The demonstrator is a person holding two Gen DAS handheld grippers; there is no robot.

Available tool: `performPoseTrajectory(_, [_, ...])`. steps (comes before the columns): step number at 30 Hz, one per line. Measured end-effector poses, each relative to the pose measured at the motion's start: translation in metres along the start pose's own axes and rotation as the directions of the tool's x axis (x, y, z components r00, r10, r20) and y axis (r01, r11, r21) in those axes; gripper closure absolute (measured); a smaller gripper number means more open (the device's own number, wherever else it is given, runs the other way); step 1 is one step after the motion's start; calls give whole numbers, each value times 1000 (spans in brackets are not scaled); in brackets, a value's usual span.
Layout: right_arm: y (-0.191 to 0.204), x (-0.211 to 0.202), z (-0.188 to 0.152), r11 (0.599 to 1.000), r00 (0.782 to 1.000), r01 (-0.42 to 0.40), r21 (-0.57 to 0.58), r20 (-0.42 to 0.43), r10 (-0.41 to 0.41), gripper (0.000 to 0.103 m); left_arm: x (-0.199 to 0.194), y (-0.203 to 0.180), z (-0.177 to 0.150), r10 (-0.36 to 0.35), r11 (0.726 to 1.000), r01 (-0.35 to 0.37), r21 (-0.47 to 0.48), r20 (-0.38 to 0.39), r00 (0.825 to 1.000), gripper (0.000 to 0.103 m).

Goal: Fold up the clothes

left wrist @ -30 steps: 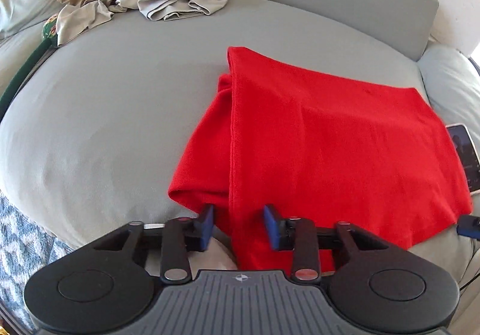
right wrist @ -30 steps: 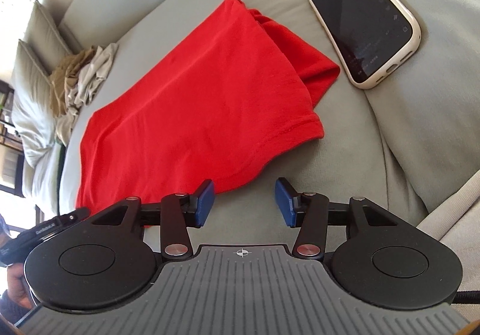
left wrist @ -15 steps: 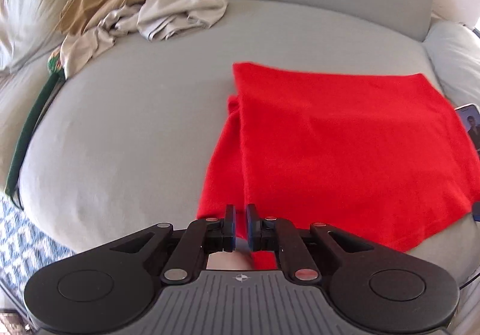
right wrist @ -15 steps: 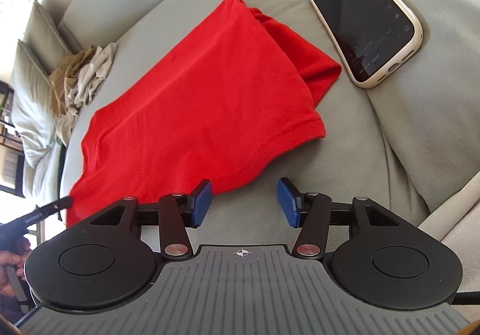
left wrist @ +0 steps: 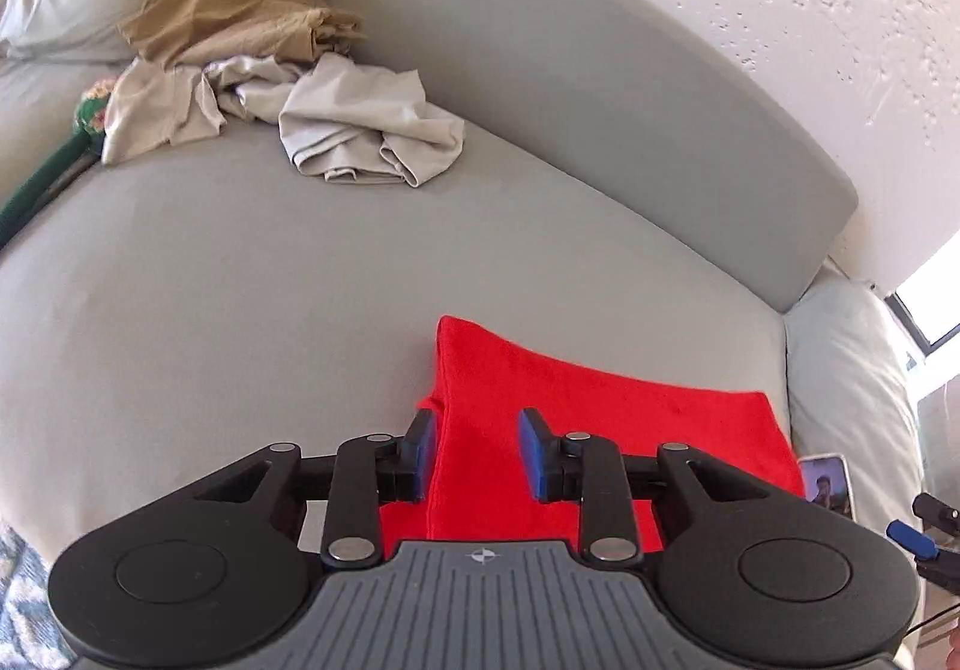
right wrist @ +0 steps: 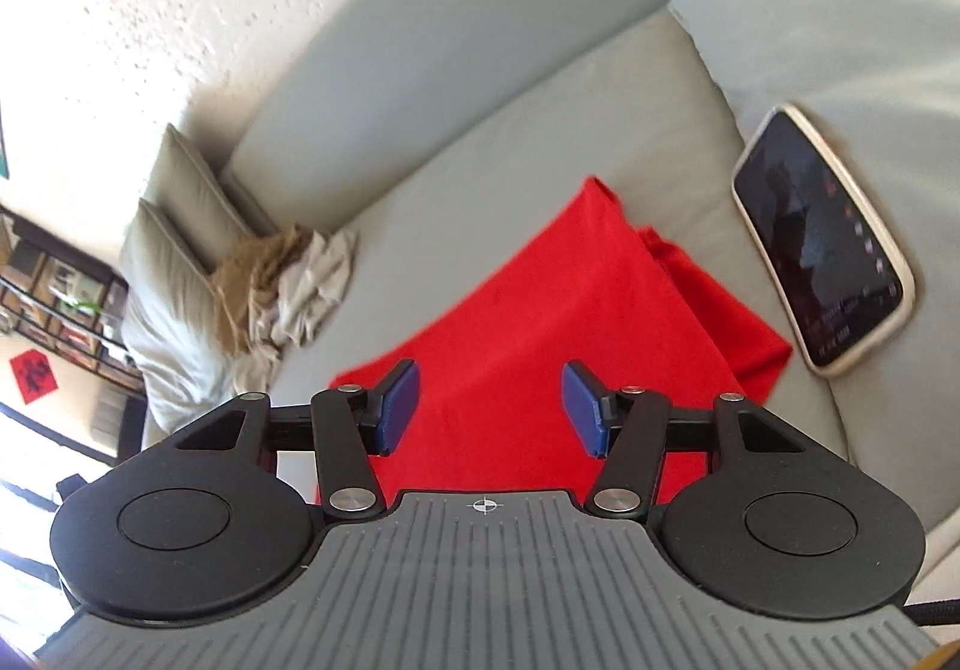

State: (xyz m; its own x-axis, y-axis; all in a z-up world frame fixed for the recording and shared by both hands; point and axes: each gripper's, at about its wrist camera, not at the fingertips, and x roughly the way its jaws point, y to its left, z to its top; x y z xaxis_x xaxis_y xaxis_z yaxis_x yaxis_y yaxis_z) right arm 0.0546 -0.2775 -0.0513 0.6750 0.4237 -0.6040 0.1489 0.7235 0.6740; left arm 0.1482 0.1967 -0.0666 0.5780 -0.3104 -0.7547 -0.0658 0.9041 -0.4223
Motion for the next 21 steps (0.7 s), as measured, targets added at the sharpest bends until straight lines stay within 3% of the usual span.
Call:
performPoseTrajectory(5, [22, 10, 38, 997, 997, 49, -63, 58, -45, 45, 52, 3, 30, 23, 998, -29, -64, -87, 996, 76])
performPoseTrajectory(10, [25, 55, 68, 979, 988, 147, -142, -31, -152, 45, 88, 8, 37, 33, 997, -41, -61, -137, 990, 75])
performPoseTrajectory(14, [5, 96, 79, 978, 979, 174, -117, -90, -185, 48, 103, 10, 39, 5, 998, -15, -63, -150, 989, 79])
performPoseTrajectory(17, [-10, 116, 83, 981, 976, 181, -70, -108, -188, 49, 107, 10, 40, 8, 998, -17, -55, -155, 988, 91])
performPoseTrajectory(21, [-25, 130, 89, 983, 978, 178, -35, -100, -181, 49, 109, 11, 40, -8, 999, 0, -48, -169, 986, 91])
